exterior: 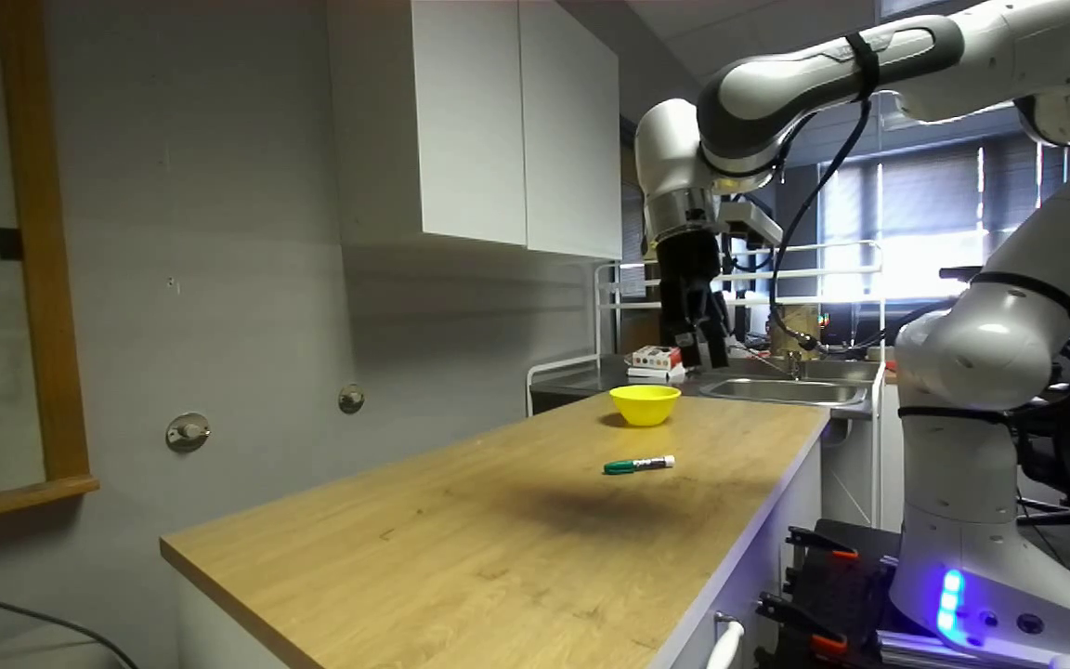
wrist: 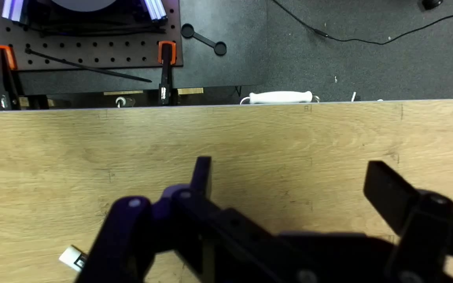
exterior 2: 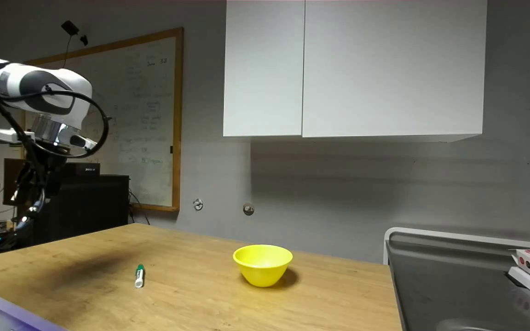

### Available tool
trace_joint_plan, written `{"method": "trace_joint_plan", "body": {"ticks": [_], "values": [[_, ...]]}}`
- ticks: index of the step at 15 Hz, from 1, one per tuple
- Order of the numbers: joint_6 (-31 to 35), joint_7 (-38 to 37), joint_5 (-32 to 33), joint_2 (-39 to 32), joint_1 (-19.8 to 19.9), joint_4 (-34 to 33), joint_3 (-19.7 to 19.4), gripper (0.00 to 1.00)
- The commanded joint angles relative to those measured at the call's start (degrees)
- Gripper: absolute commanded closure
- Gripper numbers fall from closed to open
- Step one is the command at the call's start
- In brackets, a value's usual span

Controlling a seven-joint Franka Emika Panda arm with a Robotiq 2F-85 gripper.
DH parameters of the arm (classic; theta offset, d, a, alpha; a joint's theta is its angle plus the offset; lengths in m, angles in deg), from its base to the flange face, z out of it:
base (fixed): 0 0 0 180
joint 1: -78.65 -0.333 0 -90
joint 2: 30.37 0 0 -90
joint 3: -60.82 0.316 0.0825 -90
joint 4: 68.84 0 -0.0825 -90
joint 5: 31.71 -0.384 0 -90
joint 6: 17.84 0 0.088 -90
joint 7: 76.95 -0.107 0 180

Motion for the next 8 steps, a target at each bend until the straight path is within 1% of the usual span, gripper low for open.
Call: {"method": "trace_joint_plan", "body": {"ticks": [1, 6, 8], "values": [[0.6, 1.2, 1.3, -1.4, 2.5, -1.0, -0.3, 0.00], [3.2, 5.5, 8.2, -6.4, 6.0, -3.0, -1.8, 0.00], [4.8, 8.7, 12.5, -9.9, 6.7, -3.9, -2.2, 0.00]]}}
